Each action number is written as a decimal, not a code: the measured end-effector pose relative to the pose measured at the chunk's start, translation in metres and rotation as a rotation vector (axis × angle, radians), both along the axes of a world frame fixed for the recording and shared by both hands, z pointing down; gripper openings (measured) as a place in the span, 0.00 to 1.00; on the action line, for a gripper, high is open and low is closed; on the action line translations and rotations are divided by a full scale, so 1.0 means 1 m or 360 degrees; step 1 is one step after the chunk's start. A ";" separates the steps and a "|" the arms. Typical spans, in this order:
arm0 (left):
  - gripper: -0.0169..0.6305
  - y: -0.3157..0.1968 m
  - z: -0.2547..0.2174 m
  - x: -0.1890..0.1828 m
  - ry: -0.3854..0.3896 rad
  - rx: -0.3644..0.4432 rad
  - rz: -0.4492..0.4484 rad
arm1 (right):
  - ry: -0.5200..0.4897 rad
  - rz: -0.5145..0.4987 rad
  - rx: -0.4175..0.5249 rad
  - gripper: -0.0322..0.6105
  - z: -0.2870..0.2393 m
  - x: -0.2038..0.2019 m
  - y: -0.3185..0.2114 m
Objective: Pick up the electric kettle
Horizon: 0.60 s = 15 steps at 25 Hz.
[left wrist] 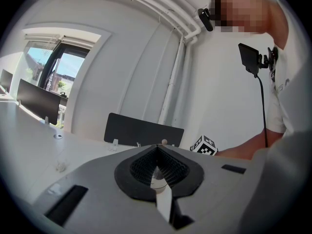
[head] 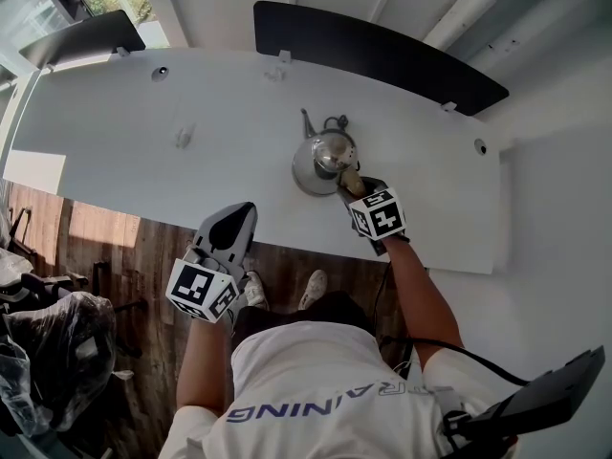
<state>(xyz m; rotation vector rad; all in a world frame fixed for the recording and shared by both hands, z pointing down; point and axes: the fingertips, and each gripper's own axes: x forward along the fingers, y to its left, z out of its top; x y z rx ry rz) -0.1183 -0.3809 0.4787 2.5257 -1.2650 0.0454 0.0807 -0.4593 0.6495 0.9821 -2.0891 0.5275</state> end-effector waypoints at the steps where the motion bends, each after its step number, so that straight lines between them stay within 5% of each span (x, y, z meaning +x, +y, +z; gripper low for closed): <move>1: 0.05 0.000 0.000 0.000 -0.0001 0.0000 0.0002 | -0.0001 -0.0001 0.0003 0.26 0.000 0.000 0.000; 15: 0.05 0.002 0.000 -0.001 -0.0019 -0.0005 0.0009 | -0.0111 0.0034 0.0281 0.23 -0.022 -0.004 -0.005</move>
